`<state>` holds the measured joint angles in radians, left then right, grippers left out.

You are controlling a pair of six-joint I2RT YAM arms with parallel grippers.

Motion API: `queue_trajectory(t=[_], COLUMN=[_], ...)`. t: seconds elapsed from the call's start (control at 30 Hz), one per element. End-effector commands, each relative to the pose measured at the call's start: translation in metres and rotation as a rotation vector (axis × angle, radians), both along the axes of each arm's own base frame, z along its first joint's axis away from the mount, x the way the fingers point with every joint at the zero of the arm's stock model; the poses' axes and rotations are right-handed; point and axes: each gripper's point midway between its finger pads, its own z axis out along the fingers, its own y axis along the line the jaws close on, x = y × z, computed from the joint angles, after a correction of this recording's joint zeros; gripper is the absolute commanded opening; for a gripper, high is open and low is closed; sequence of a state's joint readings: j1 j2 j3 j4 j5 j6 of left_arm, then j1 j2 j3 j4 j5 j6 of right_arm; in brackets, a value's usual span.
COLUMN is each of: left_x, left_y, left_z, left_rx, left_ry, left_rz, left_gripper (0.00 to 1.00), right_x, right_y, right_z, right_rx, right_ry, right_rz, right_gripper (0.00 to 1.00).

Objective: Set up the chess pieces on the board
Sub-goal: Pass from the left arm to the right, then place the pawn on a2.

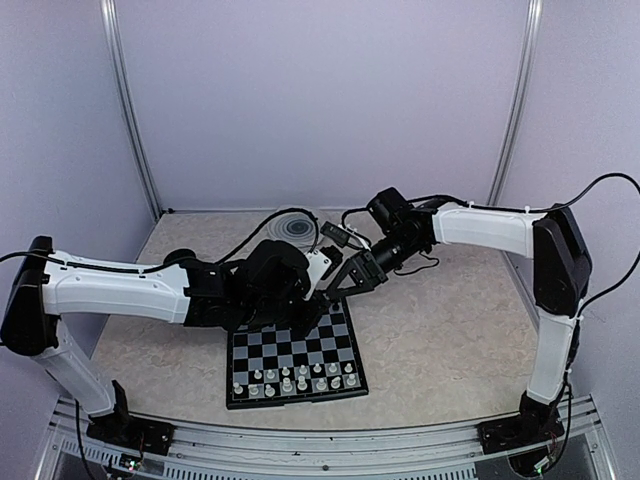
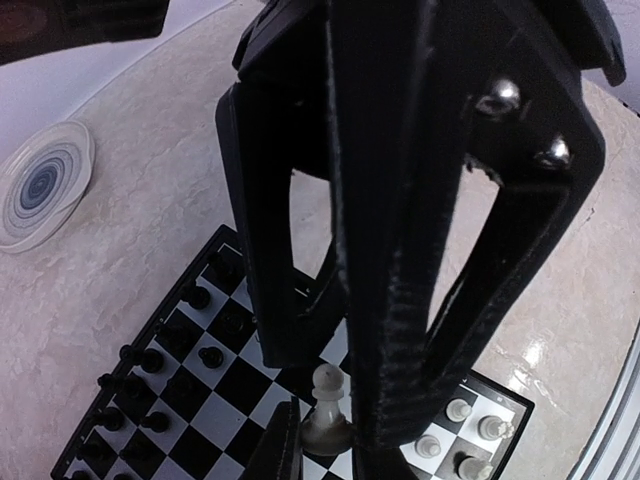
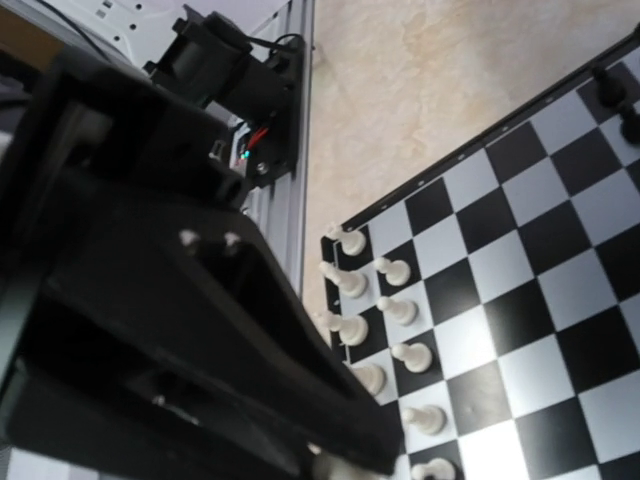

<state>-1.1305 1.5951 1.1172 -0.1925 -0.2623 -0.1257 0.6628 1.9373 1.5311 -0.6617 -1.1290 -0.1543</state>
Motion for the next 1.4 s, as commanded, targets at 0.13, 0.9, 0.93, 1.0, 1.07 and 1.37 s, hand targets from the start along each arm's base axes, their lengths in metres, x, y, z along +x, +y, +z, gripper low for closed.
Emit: queue_trajectory(t=[0.13, 0.9, 0.93, 1.0, 1.07, 1.37], left_x=[-0.003, 0.014, 0.017, 0.024, 0.031, 0.074], left_y=[-0.002, 0.059, 0.072, 0.093, 0.119, 0.232], left_z=[0.012, 0.075, 0.094, 0.118, 0.144, 0.163], left_rx=[-0.015, -0.028, -0.073, -0.144, -0.221, -0.168], left_ry=[-0.049, -0.203, -0.234, -0.291, -0.348, -0.481], left_rz=[-0.004, 0.113, 0.145, 0.213, 0.295, 0.643], left_gripper=[0.15, 0.54, 0.56, 0.64, 0.67, 0.82], right_x=[-0.009, 0.027, 0.027, 0.025, 0.022, -0.025], right_y=[0.005, 0.002, 0.004, 0.010, 0.018, 0.077], right_z=[-0.008, -0.004, -0.002, 0.004, 0.007, 0.001], right_rx=[0.009, -0.170, -0.182, -0.200, -0.225, -0.308], right_ry=[0.090, -0.328, -0.360, -0.423, -0.496, -0.757], right_rz=[0.034, -0.082, -0.078, -0.065, -0.053, 0.111], right_gripper=[0.39, 0.04, 0.04, 0.04, 0.04, 0.04])
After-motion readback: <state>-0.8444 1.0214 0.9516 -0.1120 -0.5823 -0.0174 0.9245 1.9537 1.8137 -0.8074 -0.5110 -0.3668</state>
